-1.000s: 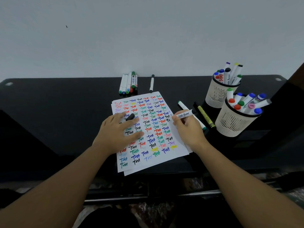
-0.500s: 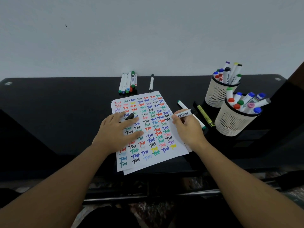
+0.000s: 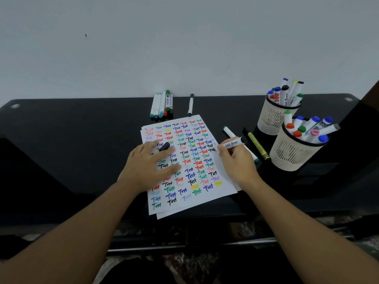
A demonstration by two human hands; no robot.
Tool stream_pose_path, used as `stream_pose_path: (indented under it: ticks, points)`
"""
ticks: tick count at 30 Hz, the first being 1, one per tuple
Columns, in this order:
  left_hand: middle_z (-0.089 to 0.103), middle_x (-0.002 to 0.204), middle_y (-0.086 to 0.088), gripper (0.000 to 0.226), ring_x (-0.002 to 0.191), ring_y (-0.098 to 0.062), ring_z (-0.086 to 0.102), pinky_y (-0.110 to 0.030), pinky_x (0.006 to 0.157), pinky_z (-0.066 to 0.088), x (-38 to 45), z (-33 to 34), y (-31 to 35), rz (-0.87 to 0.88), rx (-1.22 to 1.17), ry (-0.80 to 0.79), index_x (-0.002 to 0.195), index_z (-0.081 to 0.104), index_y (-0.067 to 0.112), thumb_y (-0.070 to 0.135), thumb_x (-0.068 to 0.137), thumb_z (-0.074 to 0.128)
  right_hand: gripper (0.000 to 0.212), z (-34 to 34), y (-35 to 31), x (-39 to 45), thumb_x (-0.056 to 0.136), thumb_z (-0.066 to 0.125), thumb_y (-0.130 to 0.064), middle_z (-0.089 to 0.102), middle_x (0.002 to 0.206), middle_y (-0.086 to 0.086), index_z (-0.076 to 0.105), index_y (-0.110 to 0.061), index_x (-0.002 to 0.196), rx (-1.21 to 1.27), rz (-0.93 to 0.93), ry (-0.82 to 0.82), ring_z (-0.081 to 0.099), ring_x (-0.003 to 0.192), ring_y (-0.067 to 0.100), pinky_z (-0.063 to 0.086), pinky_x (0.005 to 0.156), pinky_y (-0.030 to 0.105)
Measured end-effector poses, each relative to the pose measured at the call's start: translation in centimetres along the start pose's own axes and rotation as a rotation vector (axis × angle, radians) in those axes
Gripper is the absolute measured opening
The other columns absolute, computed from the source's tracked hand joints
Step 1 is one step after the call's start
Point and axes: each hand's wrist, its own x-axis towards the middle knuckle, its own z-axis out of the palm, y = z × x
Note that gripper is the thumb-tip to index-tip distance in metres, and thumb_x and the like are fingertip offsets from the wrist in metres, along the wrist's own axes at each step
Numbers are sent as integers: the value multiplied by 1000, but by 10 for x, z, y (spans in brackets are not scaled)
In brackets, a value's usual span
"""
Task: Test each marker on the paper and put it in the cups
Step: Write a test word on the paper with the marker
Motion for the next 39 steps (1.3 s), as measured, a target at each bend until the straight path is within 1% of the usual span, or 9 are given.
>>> stream_pose_path:
  ticks: [5,11,15,19,23,27,30,34,39]
  points:
    - [23,165,4,72,152,-21,16,-47,124,14,0,-2,3,17,-42,36,152,28,57,86,87,31,27,-1,-2,0,106,55,-39,74,85,8,65,-20,91,-6,-30,5,70,80,22,58,76,46]
    - [41,150,2,78,130,-12,45,-35,99,43,-3,-8,3,-157,-422,227,159,19,43,63,93,57,6,-3,0,-3,106,57,-33,69,77,-8,61,-37,103,233,-91,73,67,74,8,56,70,36]
    - [40,146,1,67,128,-11,45,-30,97,39,6,-18,5,-281,-489,206,148,47,28,55,91,67,17,-4,2,-6,107,55,-25,72,82,-12,63,-40,104,221,-131,26,65,83,2,51,78,28]
    - [39,137,0,46,134,-18,35,-35,102,38,16,-14,18,-346,-461,200,133,62,28,45,91,72,59,-3,4,-6,102,49,2,68,118,-19,53,-43,139,150,-132,-124,58,117,-5,46,95,27]
    - [47,120,3,37,116,-13,36,-32,93,41,15,2,18,-320,-402,340,133,63,28,37,98,64,49,-4,4,-5,107,47,-21,66,130,-17,49,-49,147,344,-70,-158,57,127,2,43,113,37]
    - [61,114,5,28,107,-15,48,-42,93,49,12,5,16,-237,-374,396,127,65,31,34,99,63,44,-5,0,-6,100,40,-41,66,127,-11,61,-39,138,498,-49,-174,62,116,10,50,94,27]
    - [65,112,7,22,104,-15,53,-44,93,50,11,2,19,-198,-379,398,122,65,31,31,99,63,29,-6,-4,-8,111,46,-34,69,116,-22,58,-39,137,328,-161,-114,67,89,4,51,79,24]
    - [65,117,7,24,109,-14,54,-43,97,49,10,3,21,-145,-363,400,124,64,29,28,100,63,48,-6,-10,0,107,56,-31,72,119,-8,32,-39,148,163,-196,-179,70,82,4,56,73,21]
    - [68,112,7,24,100,-8,56,-23,83,43,6,3,24,-77,-383,408,124,65,26,25,100,63,18,-4,-28,14,103,62,-37,69,100,-12,64,-36,121,-469,-422,-288,62,81,7,51,66,34]
